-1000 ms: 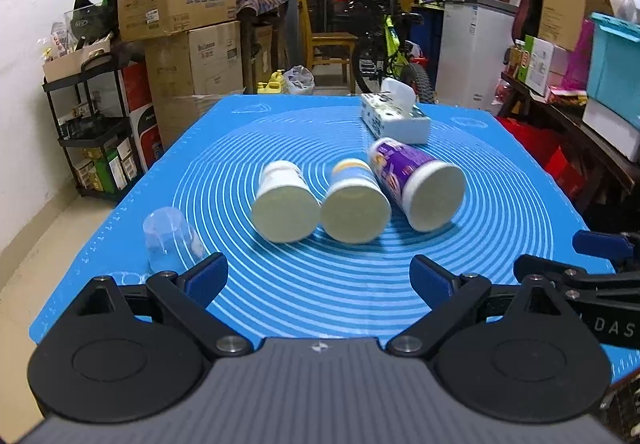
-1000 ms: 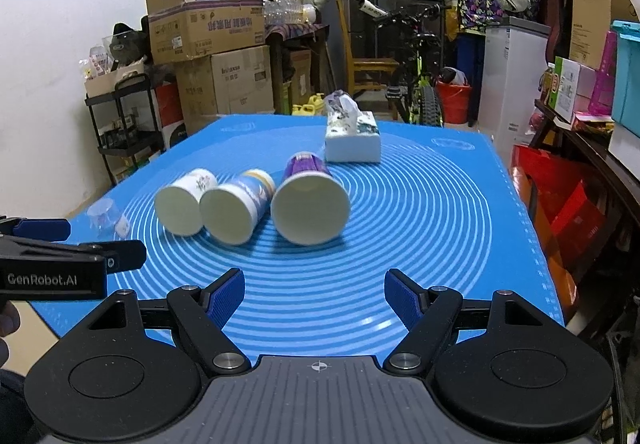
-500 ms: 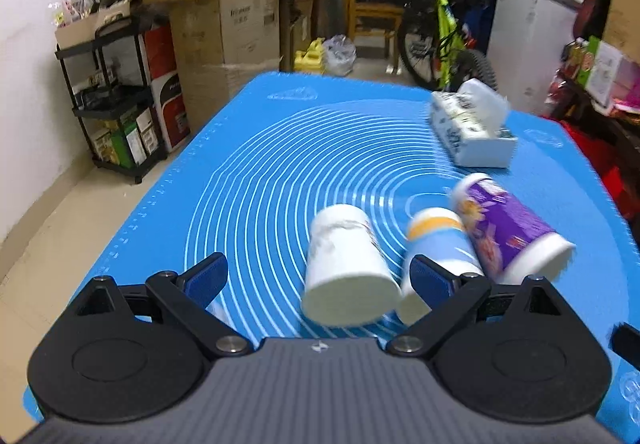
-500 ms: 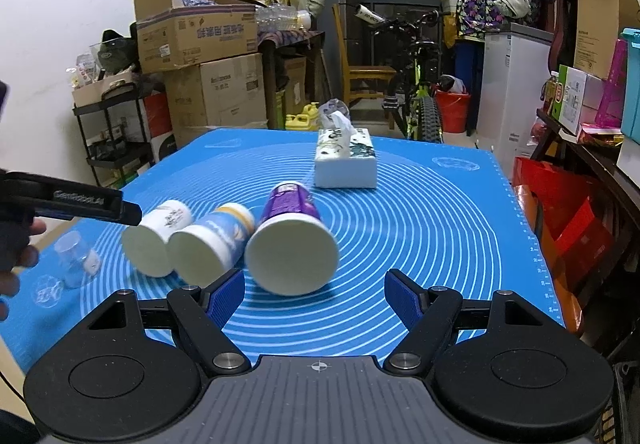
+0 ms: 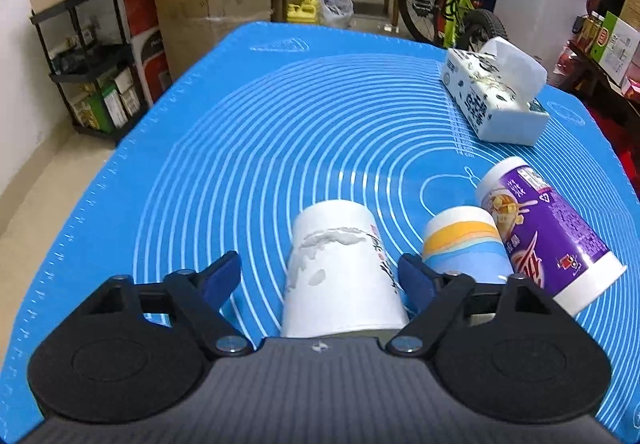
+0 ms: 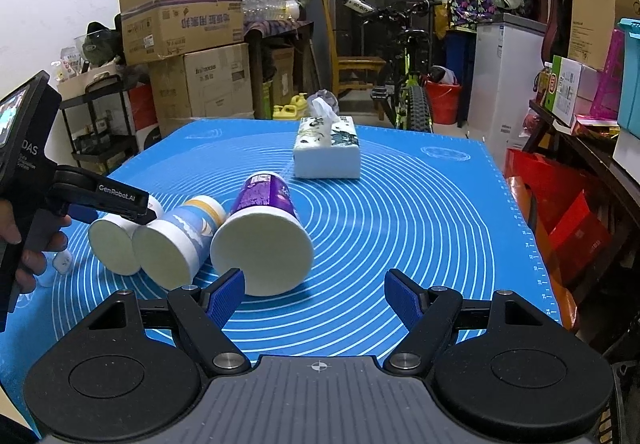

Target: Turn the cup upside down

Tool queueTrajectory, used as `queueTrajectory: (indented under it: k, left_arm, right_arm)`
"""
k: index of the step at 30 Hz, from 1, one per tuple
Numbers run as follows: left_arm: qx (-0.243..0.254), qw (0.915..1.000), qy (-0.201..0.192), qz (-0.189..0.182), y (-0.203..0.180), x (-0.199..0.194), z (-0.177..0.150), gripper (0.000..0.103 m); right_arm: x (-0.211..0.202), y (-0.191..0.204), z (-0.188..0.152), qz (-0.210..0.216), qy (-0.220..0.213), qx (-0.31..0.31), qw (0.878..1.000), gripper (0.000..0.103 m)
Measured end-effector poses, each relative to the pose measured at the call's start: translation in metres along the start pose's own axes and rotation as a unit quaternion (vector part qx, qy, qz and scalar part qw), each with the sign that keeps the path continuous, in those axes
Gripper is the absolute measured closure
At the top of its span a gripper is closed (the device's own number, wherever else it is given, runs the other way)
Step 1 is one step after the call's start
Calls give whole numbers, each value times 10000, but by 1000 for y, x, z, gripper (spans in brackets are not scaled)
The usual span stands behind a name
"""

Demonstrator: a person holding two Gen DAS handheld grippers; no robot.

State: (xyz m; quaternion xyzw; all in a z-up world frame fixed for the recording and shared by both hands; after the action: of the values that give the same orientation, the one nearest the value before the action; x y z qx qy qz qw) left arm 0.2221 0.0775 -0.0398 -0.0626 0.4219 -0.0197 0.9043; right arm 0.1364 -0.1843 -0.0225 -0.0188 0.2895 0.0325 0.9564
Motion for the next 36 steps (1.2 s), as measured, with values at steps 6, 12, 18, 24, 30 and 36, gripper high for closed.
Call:
queueTrajectory:
  k: [6, 12, 18, 24, 30, 36]
  left_arm:
    - [23, 9998, -50, -209, -3, -7, 0, 45]
    - [-76, 9993, -294, -197, 2, -28, -1, 47]
    - [25, 9971, -724, -215, -9, -77, -11, 47]
    - [208, 9949, -836, -528, -41, -109, -36, 47]
    - [504, 9933, -680, -781, -80, -101, -64, 46]
    - [418, 9933, -414, -1000, -101, -80, -86, 46]
  right_arm:
    - [-1, 0, -1, 5, -1, -1, 10000, 23]
    - [-5, 1, -3, 8, -25, -11, 10000, 23]
    - [-18, 0, -4, 22, -88, 0, 10000, 23]
    - [-35, -3, -9, 9, -101, 33, 9999, 23]
    - [-52, -11, -17, -58, -88, 108, 9999, 23]
    - [-60, -20, -26, -119, -35, 152, 9998, 23]
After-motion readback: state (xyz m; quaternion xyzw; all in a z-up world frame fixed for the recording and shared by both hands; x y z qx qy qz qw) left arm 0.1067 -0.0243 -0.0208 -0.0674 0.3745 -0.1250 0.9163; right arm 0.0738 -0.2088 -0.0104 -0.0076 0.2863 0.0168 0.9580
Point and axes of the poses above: each gripper's, at about its wrist camera, not at the fingertips, and x roughly the way its jaws point, y to its left, z to its top, the point moved 2 cm from there along x, roughly the way its jaws point, and after that the axes turned 7 degrees about -z, right-handed, at the moved point
